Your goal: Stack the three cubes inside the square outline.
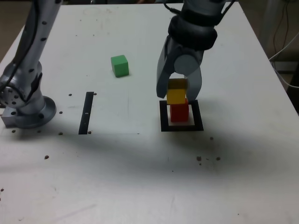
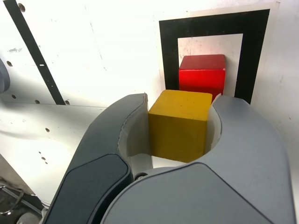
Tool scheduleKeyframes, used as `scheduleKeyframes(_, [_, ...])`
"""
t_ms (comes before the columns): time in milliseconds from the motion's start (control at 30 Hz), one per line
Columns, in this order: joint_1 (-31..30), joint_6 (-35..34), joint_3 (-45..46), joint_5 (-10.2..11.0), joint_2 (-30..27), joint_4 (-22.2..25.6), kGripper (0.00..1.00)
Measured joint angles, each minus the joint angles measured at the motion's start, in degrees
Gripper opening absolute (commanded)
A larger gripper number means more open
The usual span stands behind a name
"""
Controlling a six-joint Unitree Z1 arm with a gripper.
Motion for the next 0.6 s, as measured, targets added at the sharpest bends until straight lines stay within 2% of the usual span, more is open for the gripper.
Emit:
scheduleKeyframes(433, [0.6, 0.4, -0.9, 0.2, 2.2, -0.6, 0.34])
scheduleKeyframes(500, [0.9, 0.6, -0.9, 0.3, 2.4, -0.6, 0.41])
scheduleKeyframes(600, [1.3, 1.2, -0.9, 0.3, 2.8, -0.8, 0.63])
